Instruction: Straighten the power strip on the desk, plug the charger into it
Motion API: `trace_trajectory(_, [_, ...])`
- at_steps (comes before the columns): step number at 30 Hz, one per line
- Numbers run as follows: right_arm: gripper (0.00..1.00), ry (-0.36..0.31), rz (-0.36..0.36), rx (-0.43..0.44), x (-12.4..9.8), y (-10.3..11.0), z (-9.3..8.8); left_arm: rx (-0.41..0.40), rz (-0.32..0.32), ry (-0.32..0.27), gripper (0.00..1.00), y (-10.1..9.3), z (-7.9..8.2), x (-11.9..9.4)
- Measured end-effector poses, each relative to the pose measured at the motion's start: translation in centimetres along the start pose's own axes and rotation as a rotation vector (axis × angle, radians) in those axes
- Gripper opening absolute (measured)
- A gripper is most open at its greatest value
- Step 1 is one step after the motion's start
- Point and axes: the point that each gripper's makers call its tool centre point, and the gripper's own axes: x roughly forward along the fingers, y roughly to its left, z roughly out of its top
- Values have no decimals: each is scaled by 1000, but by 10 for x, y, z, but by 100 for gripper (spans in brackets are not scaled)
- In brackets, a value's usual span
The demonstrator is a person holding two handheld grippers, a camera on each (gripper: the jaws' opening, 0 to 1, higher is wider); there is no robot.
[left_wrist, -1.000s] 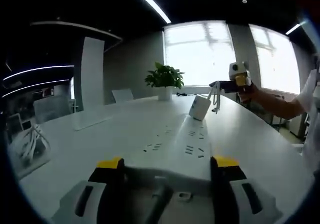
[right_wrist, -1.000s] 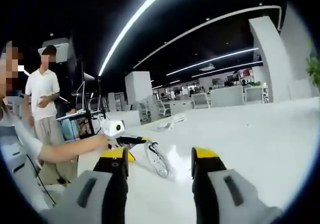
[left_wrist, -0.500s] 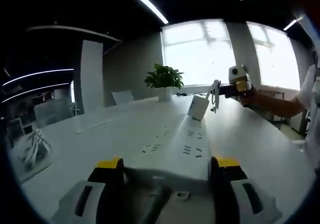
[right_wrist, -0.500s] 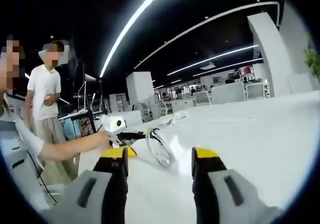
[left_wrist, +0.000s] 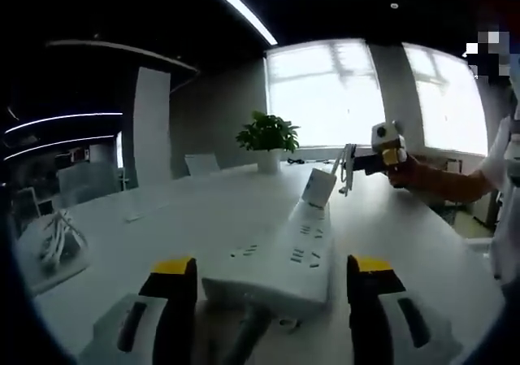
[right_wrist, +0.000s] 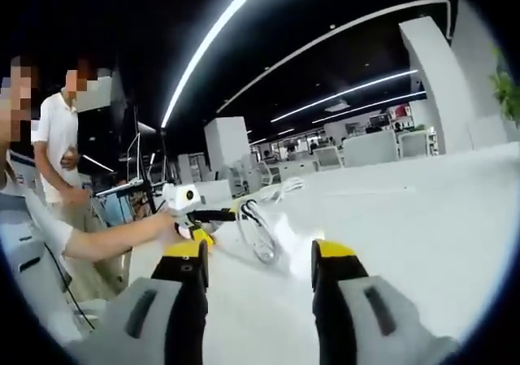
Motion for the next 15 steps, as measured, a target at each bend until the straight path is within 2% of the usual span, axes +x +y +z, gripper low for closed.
trace_trajectory(3, [49,1,4,-6,-1,2,1,4,10,-12,78,-3,5,-6])
trace_trajectory(7, [49,-7,10,-9,-1,5,5,-31,24,31,83,-12,3,-15])
trace_trajectory(10, [49,-5,15,-10,0,6,7,-28,32,52,84,-21,2,-22])
trace_trajectory(15, [49,-11,21,-13,1,8,12,-11,47,42,85,-33,13,-33])
